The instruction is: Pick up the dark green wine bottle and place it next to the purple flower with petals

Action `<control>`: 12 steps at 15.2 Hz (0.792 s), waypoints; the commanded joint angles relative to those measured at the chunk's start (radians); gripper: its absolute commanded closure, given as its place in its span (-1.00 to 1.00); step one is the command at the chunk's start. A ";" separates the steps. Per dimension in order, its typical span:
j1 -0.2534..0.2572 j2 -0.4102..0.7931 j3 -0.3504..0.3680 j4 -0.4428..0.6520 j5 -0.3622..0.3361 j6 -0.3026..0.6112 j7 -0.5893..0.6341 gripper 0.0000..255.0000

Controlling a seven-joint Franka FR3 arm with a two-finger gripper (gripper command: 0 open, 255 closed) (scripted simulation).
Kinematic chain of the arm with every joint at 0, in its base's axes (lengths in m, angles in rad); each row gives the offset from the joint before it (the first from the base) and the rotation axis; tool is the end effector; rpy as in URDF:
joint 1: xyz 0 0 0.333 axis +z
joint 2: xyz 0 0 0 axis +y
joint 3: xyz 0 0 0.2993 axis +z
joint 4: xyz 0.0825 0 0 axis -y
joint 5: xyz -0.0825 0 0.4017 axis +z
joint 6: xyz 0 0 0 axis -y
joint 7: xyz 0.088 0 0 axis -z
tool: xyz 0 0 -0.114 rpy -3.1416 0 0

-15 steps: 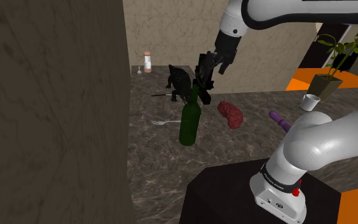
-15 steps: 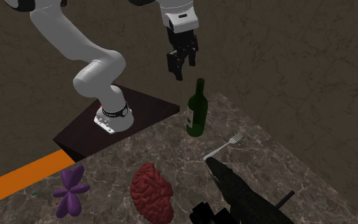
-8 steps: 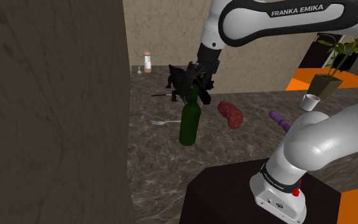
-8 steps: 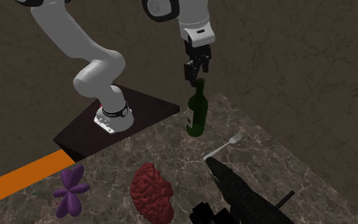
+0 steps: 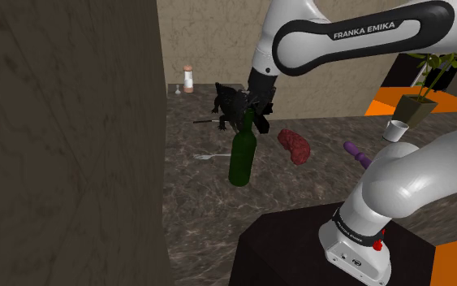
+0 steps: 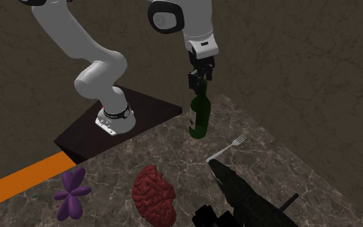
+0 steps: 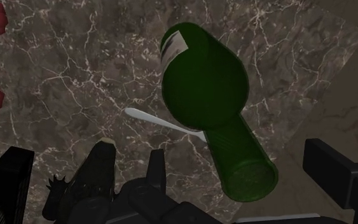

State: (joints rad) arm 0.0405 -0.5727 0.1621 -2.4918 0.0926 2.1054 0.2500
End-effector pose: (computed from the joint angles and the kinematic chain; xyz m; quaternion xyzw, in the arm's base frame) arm 0.4118 0.0910 0.4707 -0.9945 0.0522 -0.0890 0.0175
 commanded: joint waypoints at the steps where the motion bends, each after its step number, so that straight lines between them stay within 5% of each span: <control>1: 0.000 0.002 0.001 -0.002 0.000 0.004 0.000 -1.00; 5: 0.000 0.002 0.001 -0.002 0.000 0.004 0.000 -1.00; 6: 0.000 0.002 0.001 -0.002 0.000 0.004 0.000 1.00; 12: 0.000 0.002 0.001 -0.002 0.000 0.004 0.001 1.00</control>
State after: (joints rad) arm 0.0406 -0.5710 0.1628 -2.4934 0.0928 2.1094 0.2506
